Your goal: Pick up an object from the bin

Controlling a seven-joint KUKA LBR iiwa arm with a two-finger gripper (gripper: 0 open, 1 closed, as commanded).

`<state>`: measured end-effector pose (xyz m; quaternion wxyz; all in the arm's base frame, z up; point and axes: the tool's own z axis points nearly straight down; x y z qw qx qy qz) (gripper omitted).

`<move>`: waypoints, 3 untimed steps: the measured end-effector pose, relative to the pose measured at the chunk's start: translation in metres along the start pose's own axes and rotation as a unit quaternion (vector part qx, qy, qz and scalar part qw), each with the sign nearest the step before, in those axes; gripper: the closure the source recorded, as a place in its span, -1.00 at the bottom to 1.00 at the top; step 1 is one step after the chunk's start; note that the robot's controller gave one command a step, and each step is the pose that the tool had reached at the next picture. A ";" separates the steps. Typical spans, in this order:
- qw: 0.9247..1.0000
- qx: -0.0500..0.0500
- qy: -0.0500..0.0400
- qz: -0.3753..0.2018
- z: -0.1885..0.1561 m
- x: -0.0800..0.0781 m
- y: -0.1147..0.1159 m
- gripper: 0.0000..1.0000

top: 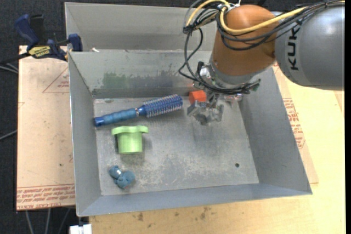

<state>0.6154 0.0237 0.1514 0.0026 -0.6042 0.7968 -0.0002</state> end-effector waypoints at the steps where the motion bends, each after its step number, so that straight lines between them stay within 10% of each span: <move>1: 1.000 -0.002 0.001 -0.010 -0.020 0.005 0.030 1.00; 2: 0.988 -0.003 0.001 -0.155 -0.005 0.011 0.073 1.00; 3: 0.956 -0.005 0.001 -0.292 -0.008 0.034 0.127 1.00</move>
Offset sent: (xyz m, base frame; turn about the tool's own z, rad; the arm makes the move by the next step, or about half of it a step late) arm -0.0303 0.0017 0.0185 -0.0199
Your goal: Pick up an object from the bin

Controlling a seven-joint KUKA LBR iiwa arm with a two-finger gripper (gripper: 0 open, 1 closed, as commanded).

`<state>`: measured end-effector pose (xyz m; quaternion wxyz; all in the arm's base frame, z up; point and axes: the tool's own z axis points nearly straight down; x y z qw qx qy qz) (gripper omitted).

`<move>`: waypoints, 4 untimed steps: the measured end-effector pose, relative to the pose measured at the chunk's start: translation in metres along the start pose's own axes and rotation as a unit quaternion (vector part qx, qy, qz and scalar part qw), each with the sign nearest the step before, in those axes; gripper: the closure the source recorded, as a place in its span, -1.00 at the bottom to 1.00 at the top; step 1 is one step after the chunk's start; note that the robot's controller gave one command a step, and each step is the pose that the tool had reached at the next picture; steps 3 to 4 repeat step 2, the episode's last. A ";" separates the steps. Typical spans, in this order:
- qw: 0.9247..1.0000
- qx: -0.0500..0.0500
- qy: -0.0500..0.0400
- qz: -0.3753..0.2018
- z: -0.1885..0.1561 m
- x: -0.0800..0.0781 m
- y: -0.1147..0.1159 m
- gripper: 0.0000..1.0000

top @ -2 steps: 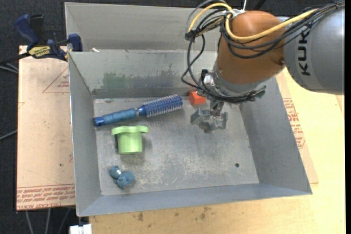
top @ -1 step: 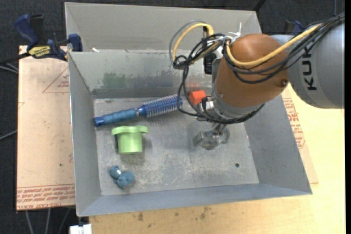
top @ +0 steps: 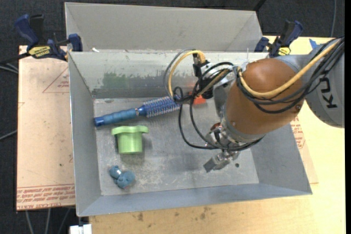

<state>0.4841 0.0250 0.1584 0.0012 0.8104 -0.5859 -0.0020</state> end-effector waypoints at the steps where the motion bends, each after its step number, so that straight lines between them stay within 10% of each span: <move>1: 1.000 0.004 0.000 -0.008 0.015 0.019 -0.049 1.00; 2: 0.987 0.002 0.000 -0.160 0.009 -0.008 -0.037 1.00; 4: 0.987 0.002 0.000 -0.160 0.009 -0.008 -0.037 1.00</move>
Offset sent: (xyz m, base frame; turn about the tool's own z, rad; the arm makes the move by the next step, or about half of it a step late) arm 0.0510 -0.0032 -0.0138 -0.0216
